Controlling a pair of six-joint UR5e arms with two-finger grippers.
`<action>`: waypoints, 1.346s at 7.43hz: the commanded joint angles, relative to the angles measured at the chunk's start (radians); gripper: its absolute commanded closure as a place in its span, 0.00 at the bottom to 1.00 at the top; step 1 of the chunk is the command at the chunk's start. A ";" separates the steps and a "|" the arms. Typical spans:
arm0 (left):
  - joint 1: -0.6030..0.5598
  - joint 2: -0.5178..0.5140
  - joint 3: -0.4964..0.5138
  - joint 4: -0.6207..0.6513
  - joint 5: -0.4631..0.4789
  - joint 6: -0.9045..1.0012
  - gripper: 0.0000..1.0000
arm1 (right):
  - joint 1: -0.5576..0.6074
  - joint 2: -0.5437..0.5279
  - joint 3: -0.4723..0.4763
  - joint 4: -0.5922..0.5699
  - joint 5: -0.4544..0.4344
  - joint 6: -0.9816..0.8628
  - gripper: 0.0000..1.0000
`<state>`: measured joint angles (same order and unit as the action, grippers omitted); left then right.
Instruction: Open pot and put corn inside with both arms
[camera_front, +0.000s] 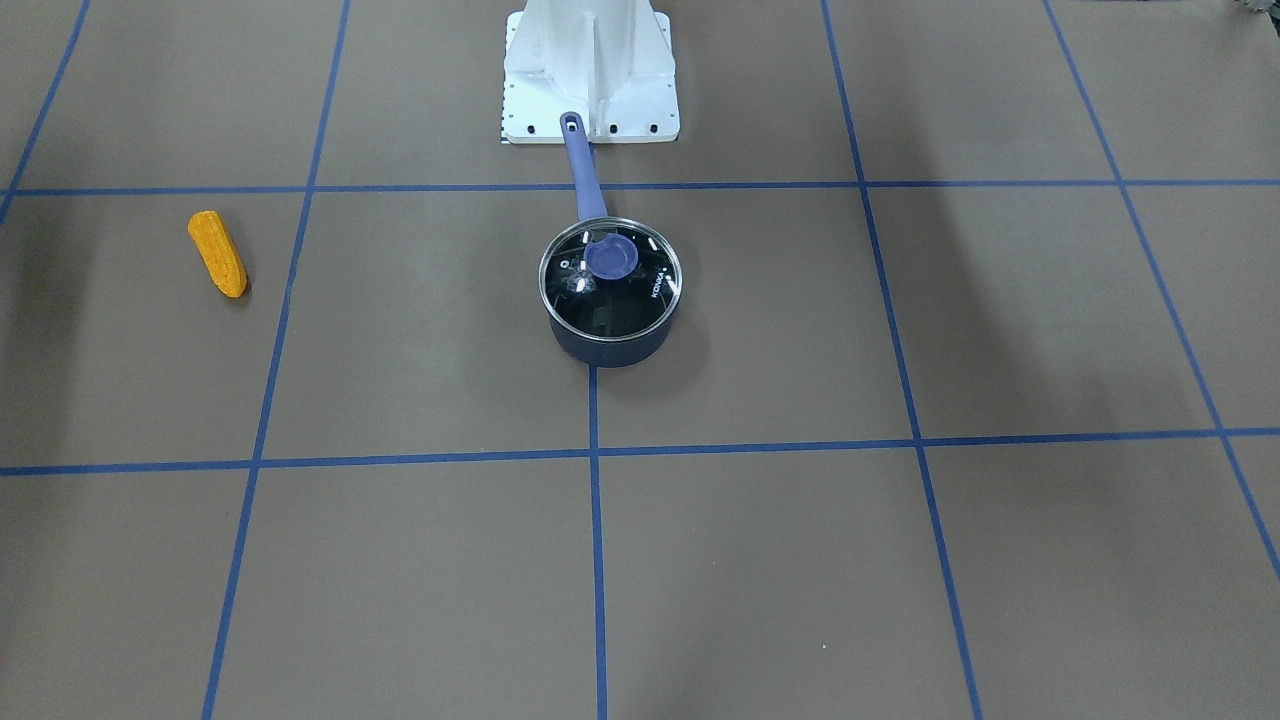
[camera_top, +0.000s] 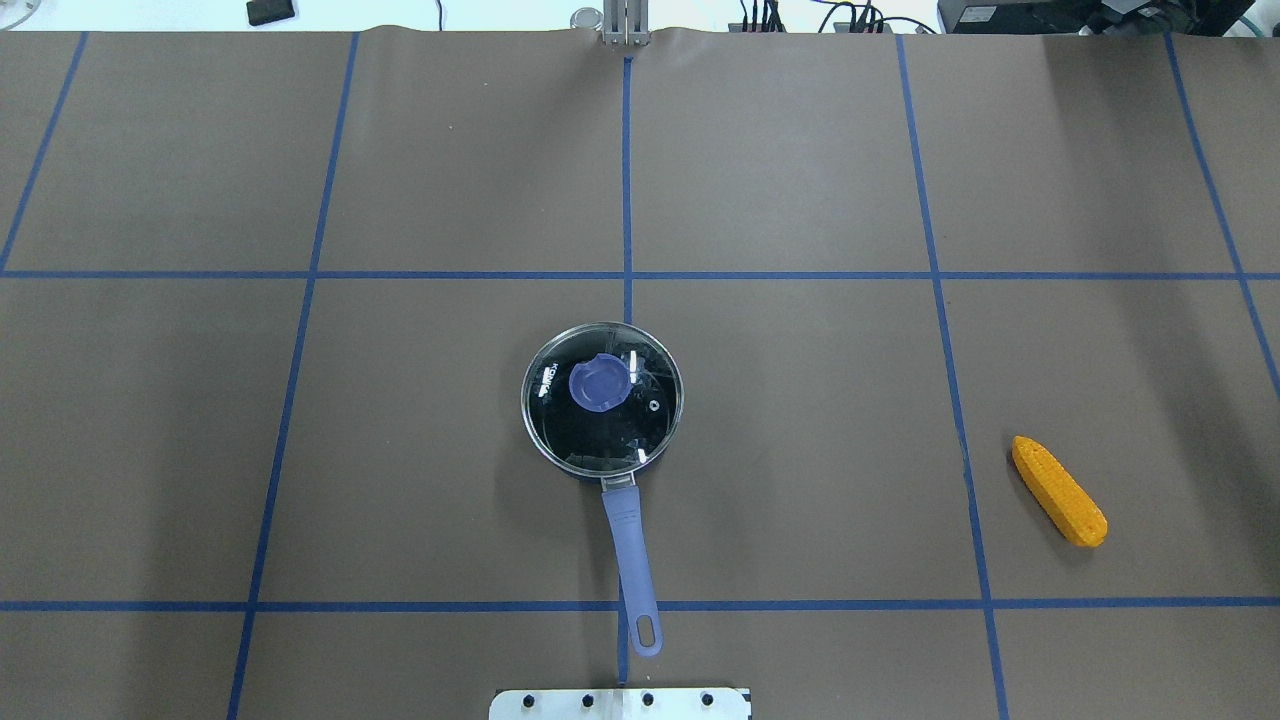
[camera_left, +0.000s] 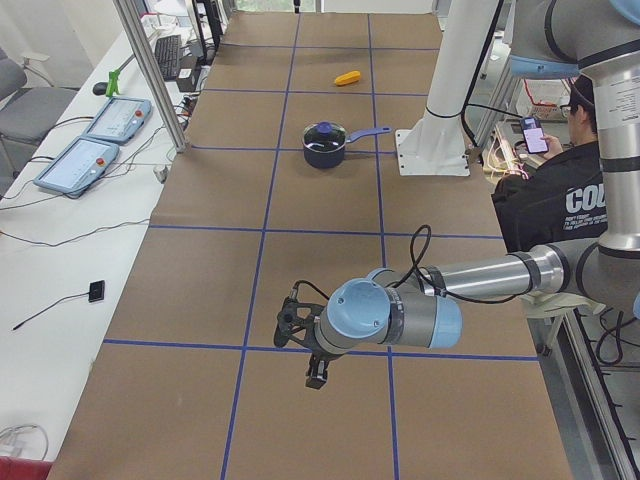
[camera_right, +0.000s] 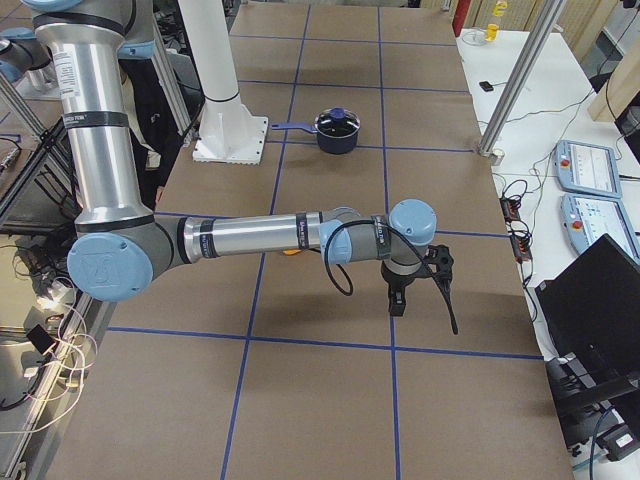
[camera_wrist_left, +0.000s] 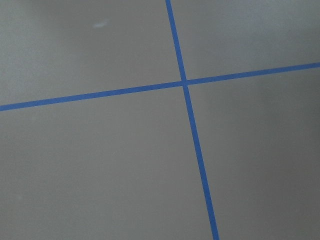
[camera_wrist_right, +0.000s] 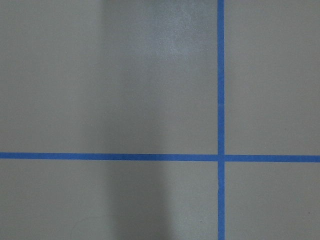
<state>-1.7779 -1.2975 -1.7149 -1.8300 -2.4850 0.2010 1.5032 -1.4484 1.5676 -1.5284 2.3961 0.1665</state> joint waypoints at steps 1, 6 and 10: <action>0.000 0.003 -0.002 0.000 -0.002 0.000 0.01 | 0.000 0.005 -0.001 0.002 0.000 0.001 0.00; 0.006 0.000 -0.061 0.009 -0.008 -0.020 0.01 | -0.015 0.011 0.049 0.002 0.183 0.007 0.00; 0.090 -0.014 -0.211 0.006 -0.093 -0.237 0.03 | -0.260 -0.039 0.192 0.122 0.088 0.018 0.00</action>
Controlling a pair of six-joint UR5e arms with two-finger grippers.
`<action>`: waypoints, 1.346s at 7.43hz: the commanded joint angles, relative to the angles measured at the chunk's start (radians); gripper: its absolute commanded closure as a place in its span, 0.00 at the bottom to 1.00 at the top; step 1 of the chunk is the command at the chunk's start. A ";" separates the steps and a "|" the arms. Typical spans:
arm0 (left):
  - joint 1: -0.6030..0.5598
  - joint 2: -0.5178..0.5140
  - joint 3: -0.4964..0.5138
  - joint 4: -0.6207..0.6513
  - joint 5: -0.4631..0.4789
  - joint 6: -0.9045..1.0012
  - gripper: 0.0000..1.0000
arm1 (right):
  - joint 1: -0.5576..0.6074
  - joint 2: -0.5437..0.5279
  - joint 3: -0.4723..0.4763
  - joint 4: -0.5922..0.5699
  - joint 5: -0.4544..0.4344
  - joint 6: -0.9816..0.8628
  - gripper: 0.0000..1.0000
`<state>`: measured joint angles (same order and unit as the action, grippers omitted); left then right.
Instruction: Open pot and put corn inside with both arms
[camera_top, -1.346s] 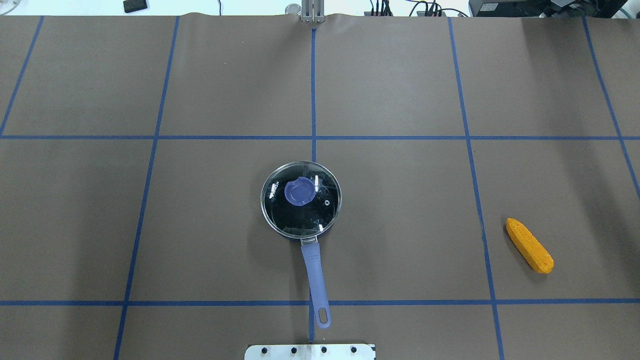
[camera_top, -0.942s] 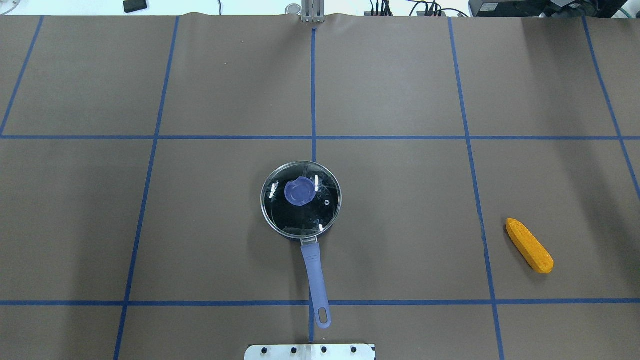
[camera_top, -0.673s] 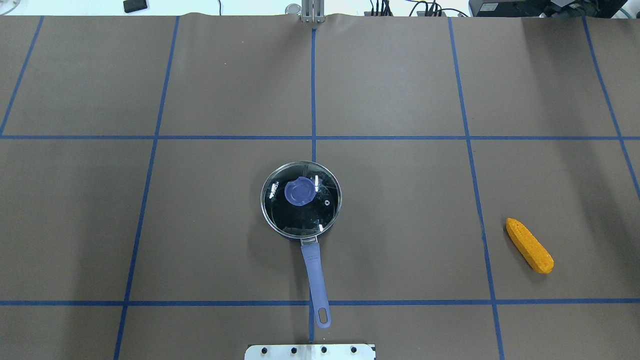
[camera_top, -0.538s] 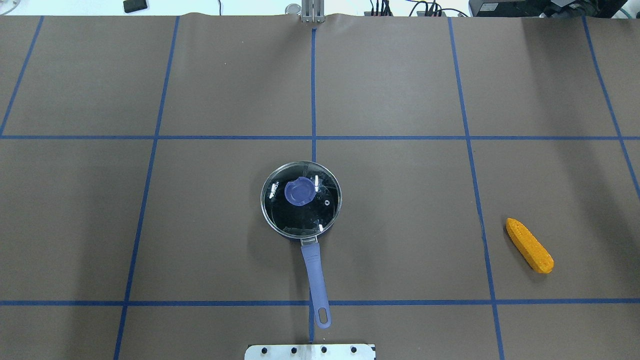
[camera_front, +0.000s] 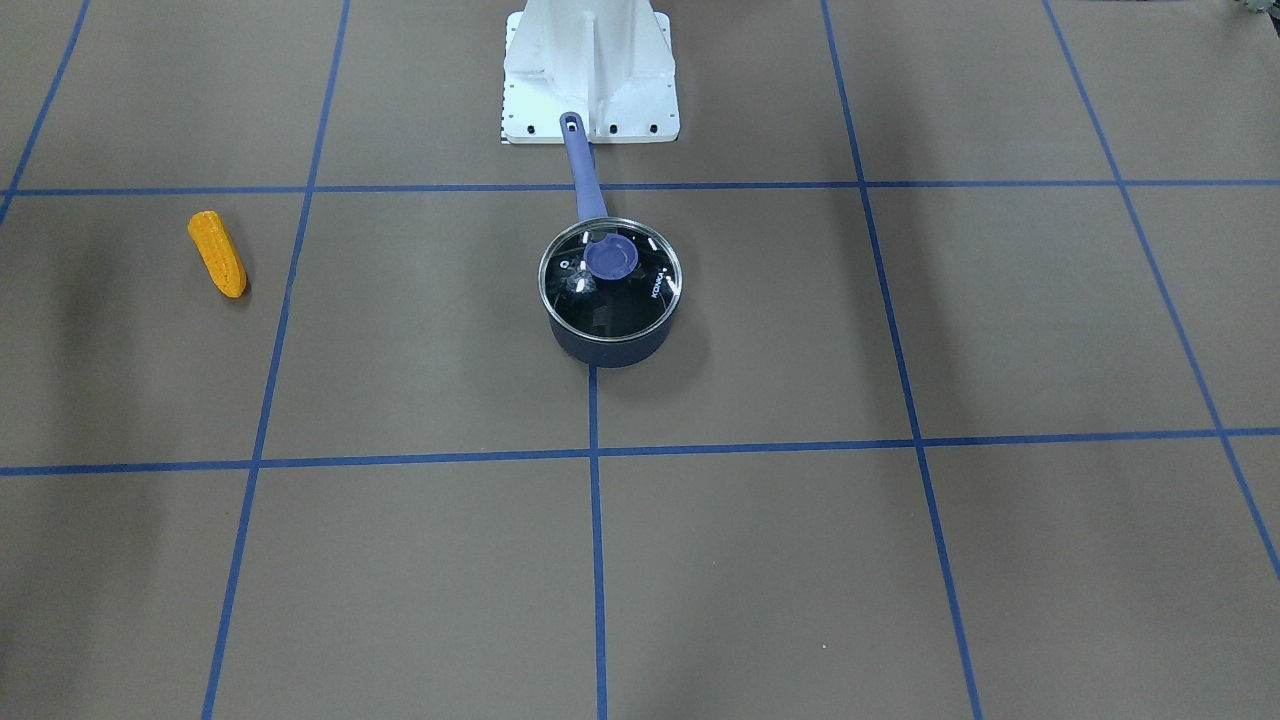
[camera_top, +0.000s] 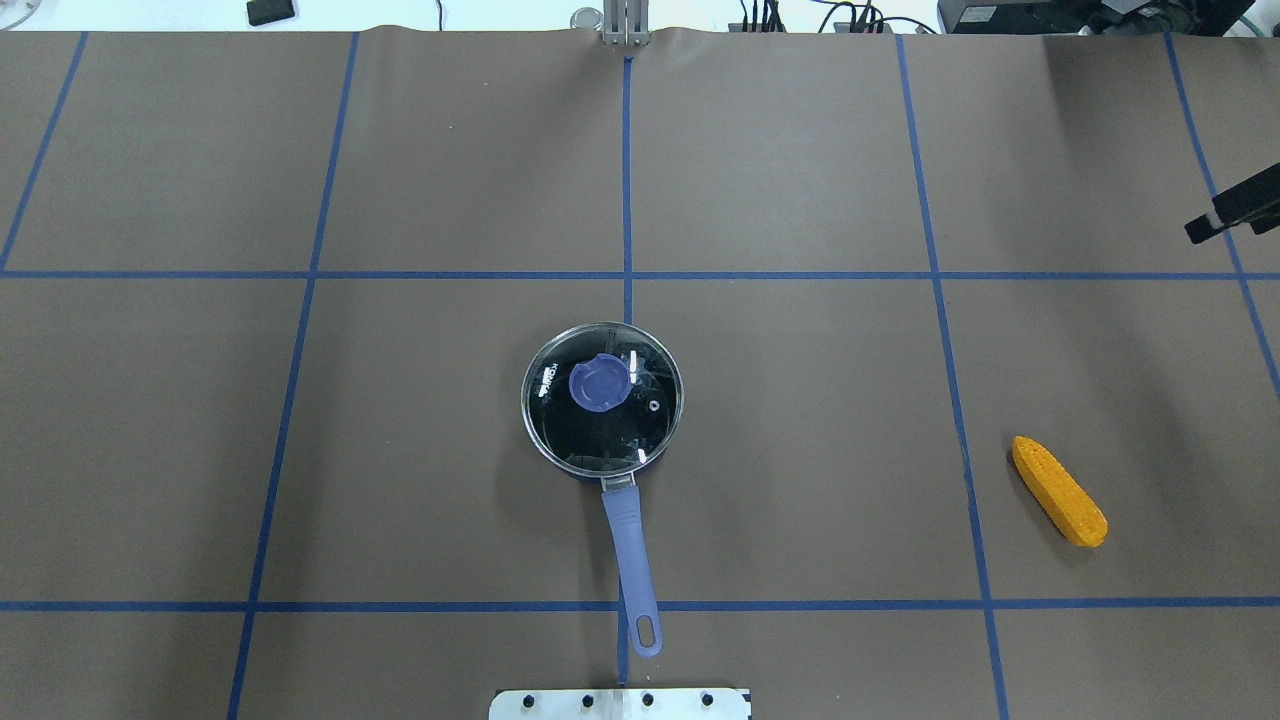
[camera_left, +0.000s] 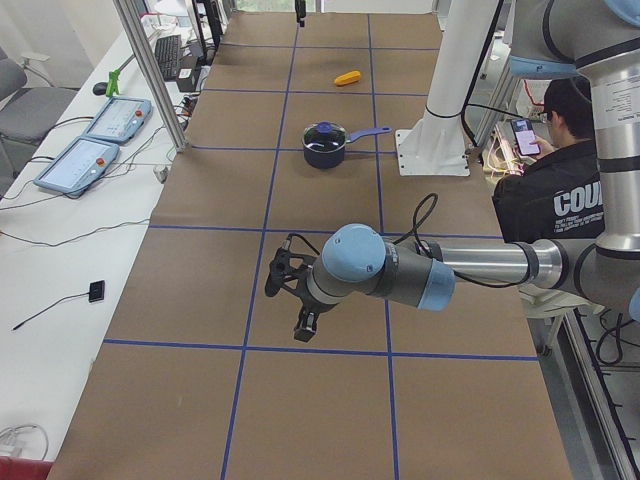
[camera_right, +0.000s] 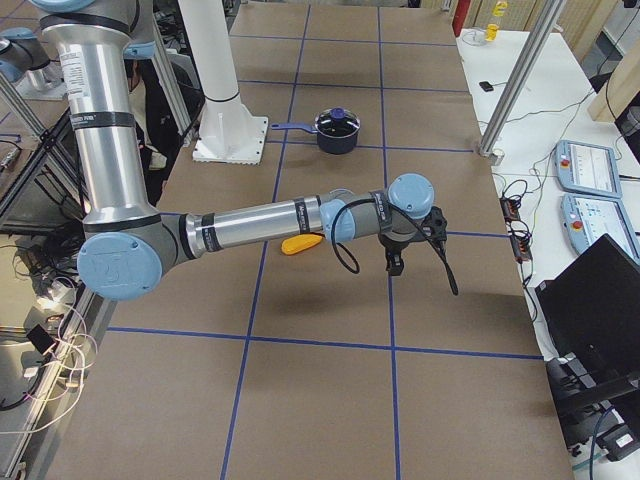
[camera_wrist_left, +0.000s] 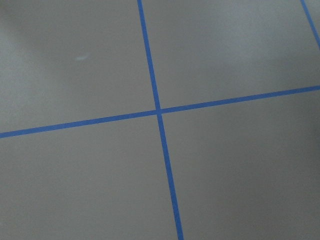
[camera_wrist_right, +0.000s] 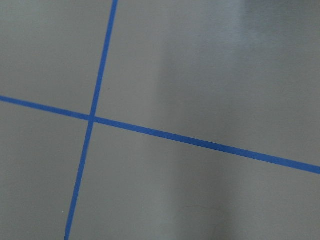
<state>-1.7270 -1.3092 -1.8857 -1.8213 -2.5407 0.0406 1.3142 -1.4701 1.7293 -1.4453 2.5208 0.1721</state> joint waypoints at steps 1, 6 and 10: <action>0.065 -0.002 -0.080 -0.007 -0.047 -0.109 0.03 | -0.123 -0.027 0.057 0.042 -0.068 0.027 0.00; 0.300 -0.112 -0.205 -0.004 0.034 -0.453 0.03 | -0.389 -0.107 0.197 0.043 -0.270 0.134 0.00; 0.447 -0.218 -0.234 -0.001 0.112 -0.691 0.03 | -0.547 -0.193 0.199 0.193 -0.371 0.260 0.02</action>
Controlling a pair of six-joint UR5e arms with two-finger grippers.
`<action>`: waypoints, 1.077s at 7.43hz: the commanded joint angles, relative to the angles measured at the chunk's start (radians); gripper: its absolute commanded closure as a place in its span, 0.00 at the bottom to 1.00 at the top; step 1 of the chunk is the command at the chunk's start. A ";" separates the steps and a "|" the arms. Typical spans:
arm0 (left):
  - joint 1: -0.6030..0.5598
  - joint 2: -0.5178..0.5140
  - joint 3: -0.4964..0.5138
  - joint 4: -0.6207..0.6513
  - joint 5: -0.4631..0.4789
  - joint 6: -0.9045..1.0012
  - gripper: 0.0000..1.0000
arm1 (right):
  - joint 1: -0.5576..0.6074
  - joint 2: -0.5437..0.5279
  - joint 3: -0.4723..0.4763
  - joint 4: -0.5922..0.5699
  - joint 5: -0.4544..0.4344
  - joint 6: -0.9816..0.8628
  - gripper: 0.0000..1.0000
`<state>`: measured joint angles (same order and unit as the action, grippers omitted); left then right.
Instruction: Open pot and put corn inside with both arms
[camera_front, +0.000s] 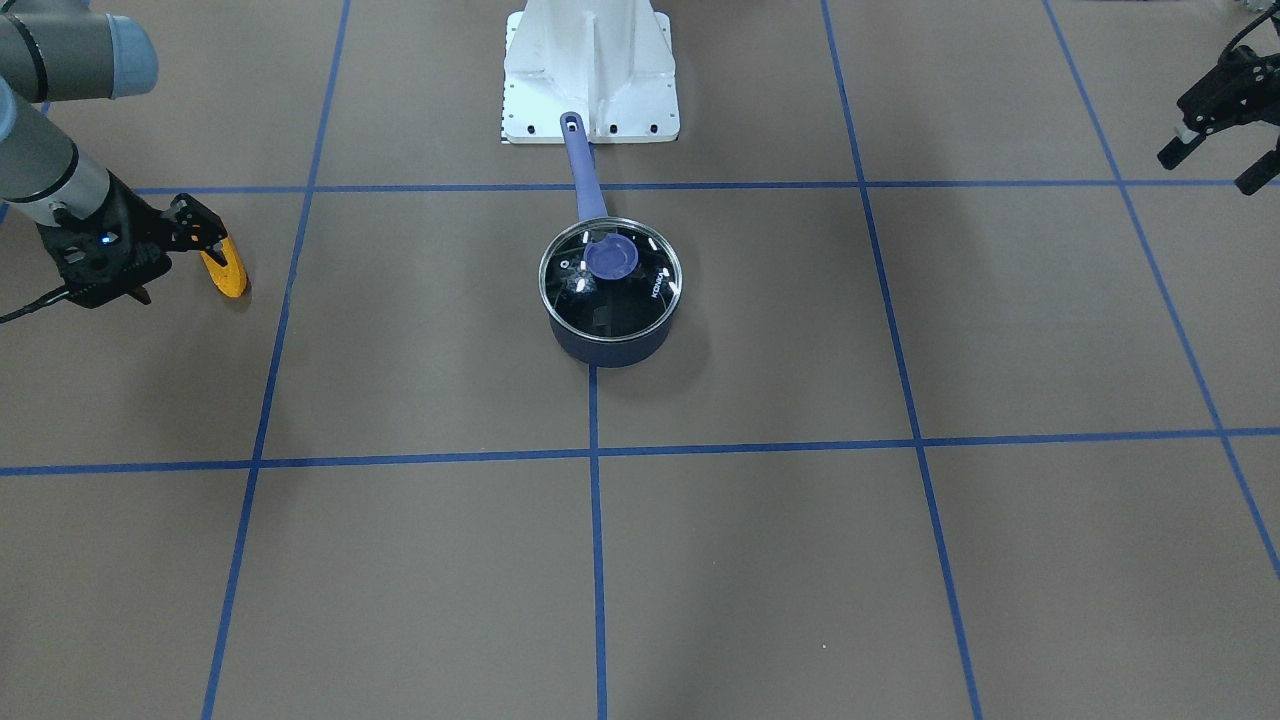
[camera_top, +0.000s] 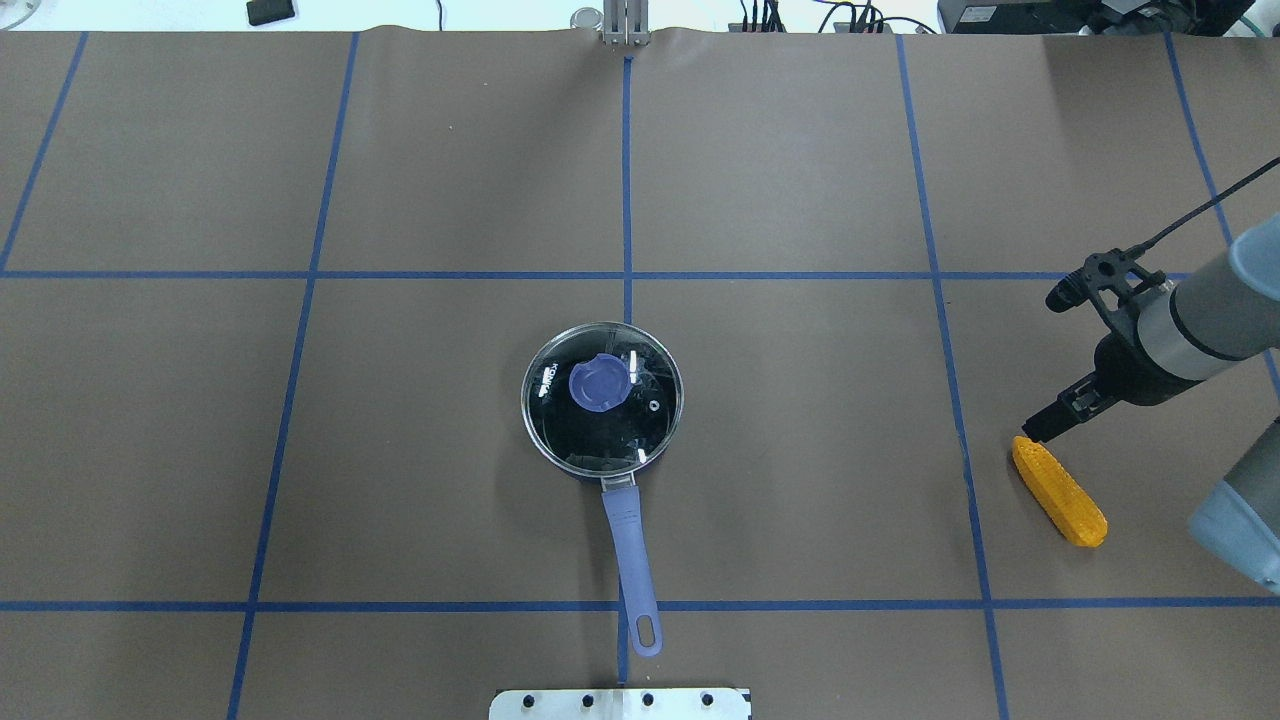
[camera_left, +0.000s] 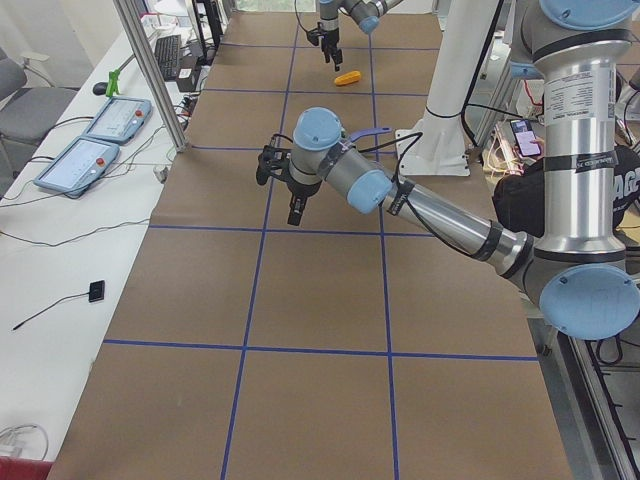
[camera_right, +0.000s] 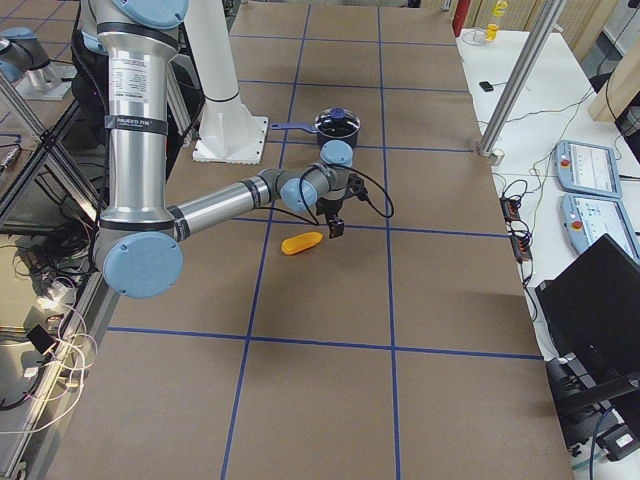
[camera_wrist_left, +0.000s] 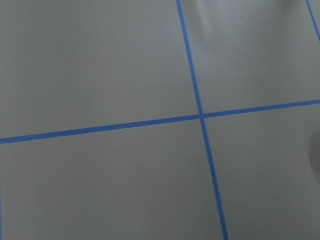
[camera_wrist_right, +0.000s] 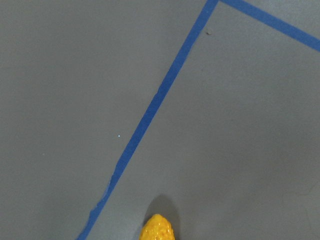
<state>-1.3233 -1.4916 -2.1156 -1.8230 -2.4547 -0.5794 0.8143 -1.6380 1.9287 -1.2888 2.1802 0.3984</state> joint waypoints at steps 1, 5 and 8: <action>0.068 -0.059 -0.006 0.002 0.031 -0.110 0.03 | -0.079 -0.032 -0.002 0.039 -0.071 0.045 0.02; 0.081 -0.079 -0.006 0.004 0.031 -0.146 0.03 | -0.139 -0.109 -0.008 0.112 -0.073 0.045 0.07; 0.081 -0.078 -0.006 0.004 0.031 -0.146 0.03 | -0.139 -0.109 -0.014 0.111 -0.074 0.045 0.30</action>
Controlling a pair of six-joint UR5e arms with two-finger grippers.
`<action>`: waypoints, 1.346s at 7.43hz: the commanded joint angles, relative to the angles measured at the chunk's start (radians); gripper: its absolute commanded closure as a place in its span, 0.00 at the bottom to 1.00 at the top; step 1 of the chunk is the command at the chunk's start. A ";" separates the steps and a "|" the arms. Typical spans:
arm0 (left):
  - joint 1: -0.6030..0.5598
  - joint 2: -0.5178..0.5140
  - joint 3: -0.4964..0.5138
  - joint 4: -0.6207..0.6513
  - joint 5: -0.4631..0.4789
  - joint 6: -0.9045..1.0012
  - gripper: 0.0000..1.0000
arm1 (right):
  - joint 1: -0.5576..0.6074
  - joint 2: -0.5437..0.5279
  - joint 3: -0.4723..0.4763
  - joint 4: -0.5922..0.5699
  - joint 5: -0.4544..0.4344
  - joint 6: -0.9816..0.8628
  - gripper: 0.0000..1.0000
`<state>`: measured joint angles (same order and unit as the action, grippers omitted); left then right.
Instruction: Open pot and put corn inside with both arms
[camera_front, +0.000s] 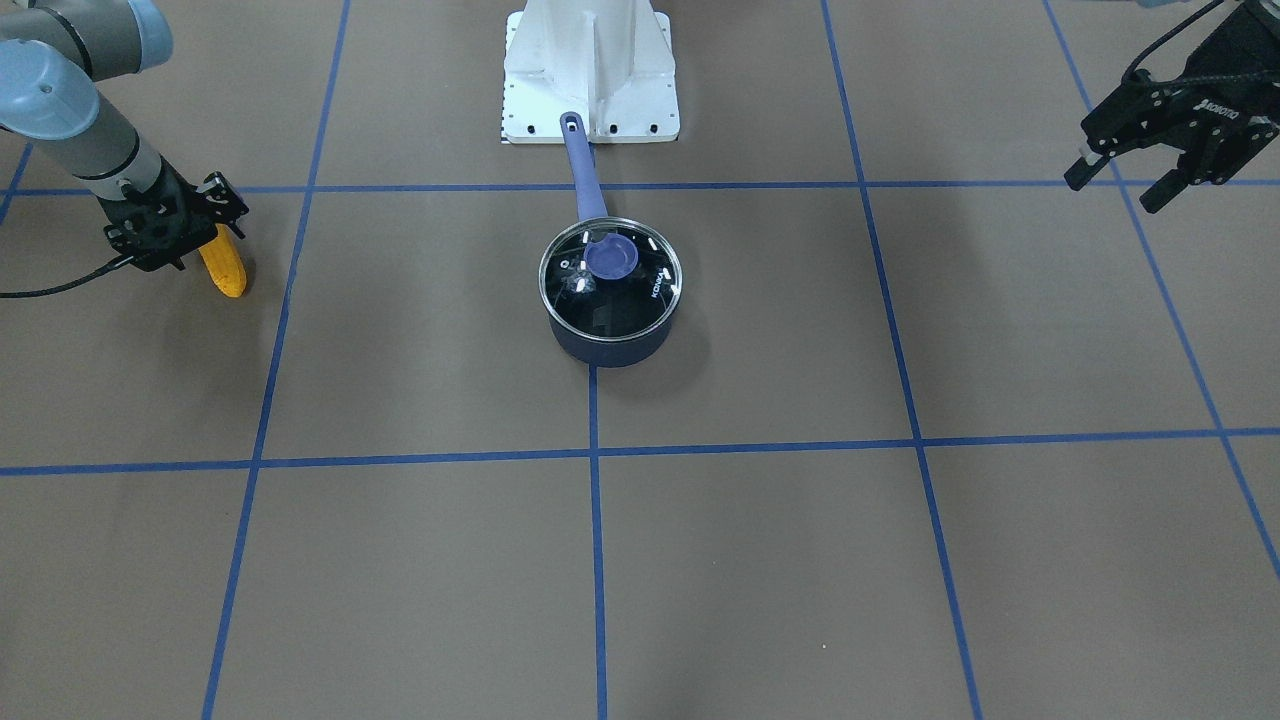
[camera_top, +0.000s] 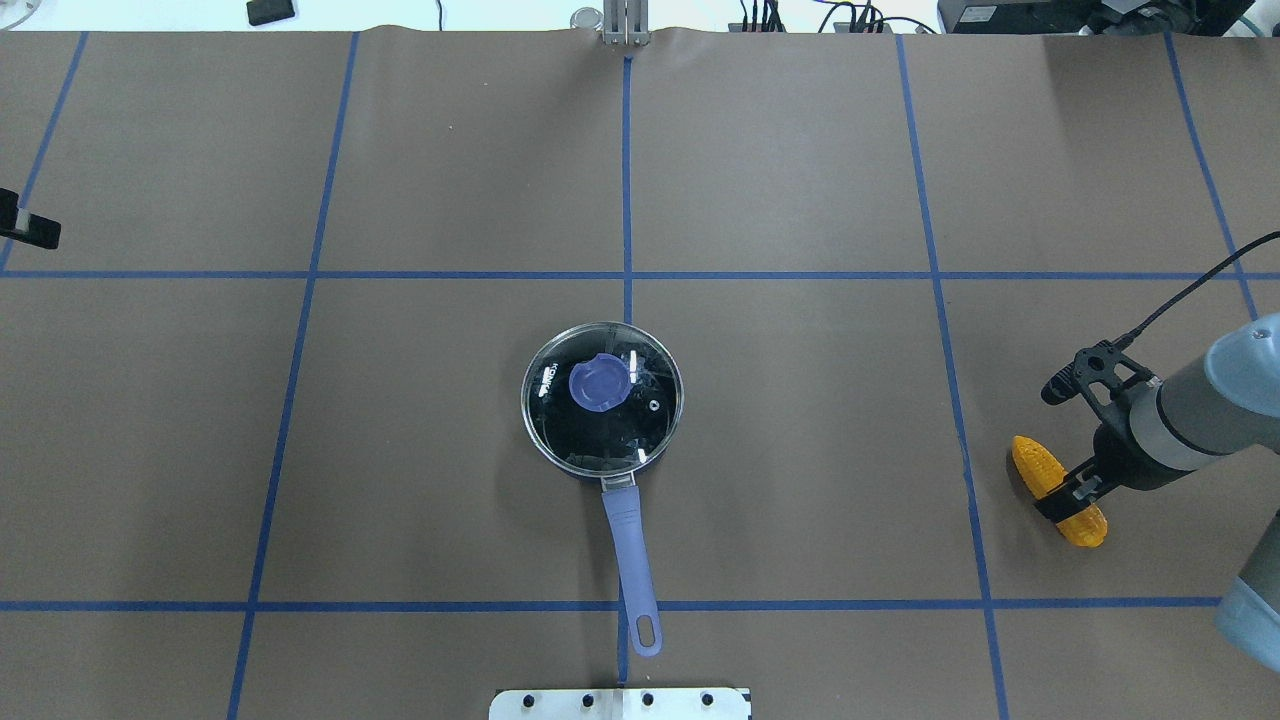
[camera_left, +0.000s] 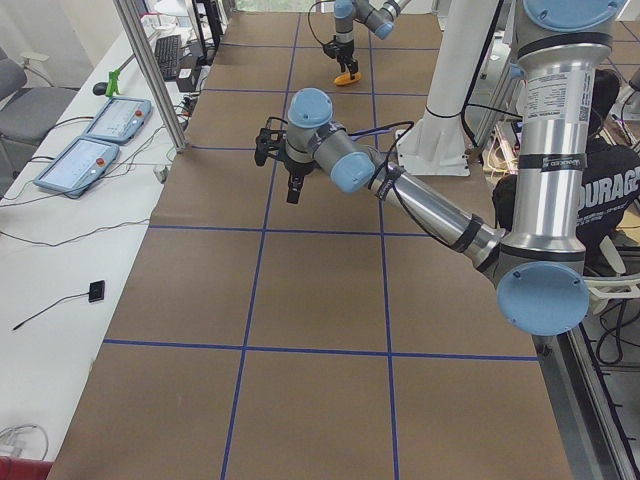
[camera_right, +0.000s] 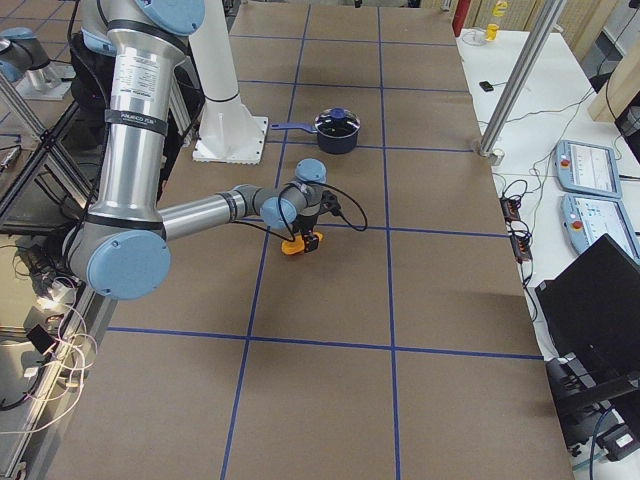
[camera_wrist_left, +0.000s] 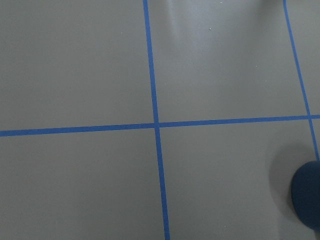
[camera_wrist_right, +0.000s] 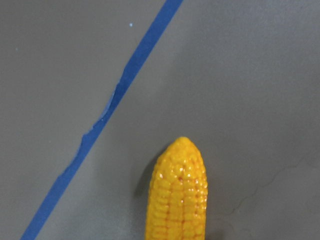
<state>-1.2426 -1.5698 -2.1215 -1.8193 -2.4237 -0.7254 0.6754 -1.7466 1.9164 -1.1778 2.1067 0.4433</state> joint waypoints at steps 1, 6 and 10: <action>0.000 0.001 0.000 0.000 0.000 0.000 0.03 | -0.002 0.001 -0.008 0.000 -0.004 0.000 0.36; 0.006 0.001 0.000 0.003 0.015 -0.002 0.03 | -0.005 0.012 -0.028 0.001 -0.013 0.000 0.52; 0.025 -0.009 0.000 0.005 0.023 -0.012 0.03 | 0.004 0.024 -0.014 0.000 -0.002 0.000 0.62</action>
<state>-1.2272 -1.5726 -2.1215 -1.8149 -2.4024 -0.7303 0.6744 -1.7249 1.8960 -1.1780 2.0969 0.4433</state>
